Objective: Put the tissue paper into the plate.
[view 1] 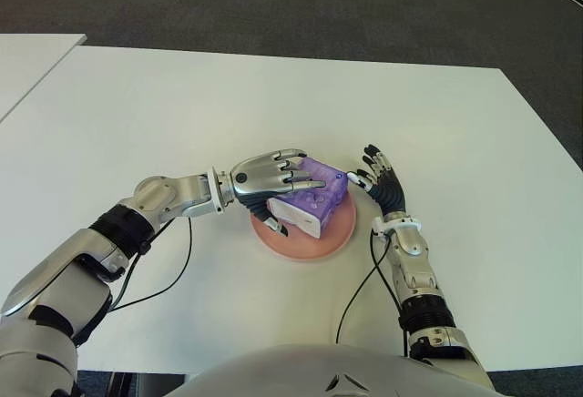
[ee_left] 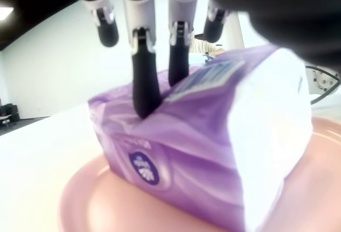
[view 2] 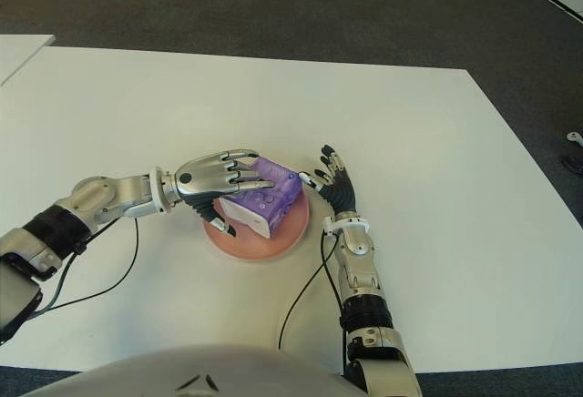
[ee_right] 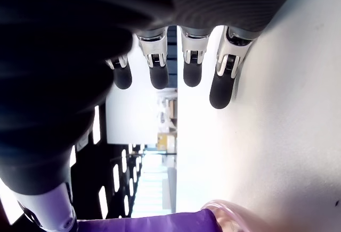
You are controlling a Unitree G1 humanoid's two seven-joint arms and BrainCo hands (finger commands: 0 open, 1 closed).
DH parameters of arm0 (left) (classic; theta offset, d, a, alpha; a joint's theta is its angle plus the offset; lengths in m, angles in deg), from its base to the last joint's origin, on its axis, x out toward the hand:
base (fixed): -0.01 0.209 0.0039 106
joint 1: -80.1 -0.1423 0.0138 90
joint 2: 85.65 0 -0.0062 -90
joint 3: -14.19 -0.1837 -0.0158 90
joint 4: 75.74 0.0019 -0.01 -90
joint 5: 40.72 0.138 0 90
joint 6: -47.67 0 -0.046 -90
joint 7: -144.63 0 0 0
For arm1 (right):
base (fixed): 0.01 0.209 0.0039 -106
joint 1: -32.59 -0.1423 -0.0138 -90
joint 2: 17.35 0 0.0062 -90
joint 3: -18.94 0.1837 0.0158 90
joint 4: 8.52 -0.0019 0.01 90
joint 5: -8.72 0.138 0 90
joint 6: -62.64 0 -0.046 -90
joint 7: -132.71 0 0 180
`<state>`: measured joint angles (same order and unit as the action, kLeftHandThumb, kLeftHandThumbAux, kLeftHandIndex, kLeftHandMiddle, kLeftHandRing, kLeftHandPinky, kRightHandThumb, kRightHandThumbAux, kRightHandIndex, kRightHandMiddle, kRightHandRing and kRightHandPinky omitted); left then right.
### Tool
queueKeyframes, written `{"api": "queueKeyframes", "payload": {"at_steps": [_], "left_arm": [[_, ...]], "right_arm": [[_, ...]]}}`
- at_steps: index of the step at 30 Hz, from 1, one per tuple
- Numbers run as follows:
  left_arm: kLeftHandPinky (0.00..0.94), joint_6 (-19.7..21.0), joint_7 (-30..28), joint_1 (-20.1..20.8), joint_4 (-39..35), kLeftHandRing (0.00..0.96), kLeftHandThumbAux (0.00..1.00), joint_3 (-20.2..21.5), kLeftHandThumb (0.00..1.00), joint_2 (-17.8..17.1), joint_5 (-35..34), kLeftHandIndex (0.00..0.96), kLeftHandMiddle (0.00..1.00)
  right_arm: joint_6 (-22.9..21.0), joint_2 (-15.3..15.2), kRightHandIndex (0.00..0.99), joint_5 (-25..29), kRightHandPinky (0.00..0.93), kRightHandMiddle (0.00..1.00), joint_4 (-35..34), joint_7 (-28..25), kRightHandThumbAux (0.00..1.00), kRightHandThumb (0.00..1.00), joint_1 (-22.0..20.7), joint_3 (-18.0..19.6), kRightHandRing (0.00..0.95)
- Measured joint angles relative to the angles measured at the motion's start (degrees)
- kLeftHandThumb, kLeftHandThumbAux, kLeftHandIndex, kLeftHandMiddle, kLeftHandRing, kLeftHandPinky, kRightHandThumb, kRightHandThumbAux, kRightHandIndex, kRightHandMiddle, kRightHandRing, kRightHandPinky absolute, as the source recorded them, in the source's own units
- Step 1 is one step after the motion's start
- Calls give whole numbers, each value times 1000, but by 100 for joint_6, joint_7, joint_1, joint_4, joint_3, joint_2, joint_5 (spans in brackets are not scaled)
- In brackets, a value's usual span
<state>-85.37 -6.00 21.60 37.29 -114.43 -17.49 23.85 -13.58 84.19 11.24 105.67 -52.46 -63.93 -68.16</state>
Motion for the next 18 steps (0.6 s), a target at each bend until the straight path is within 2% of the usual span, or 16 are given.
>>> {"api": "queueKeyframes", "payload": {"at_steps": [8,11,18], "left_arm": [[0,-35,16,-143,26,0,292,200,83,62,-230,0,0],[0,-235,-62,-188,141,0,294,389,94,140,-800,0,0],[0,-700,-811,-106,186,0,323,824,88,100,-2533,0,0]], "right_arm": [[42,-12,0,2,0,0,49,-54,742,0,-13,12,0],[82,-28,0,1,0,0,77,-74,739,0,-25,17,0],[177,-34,0,1,0,0,36,-75,735,0,-76,32,0]]}}
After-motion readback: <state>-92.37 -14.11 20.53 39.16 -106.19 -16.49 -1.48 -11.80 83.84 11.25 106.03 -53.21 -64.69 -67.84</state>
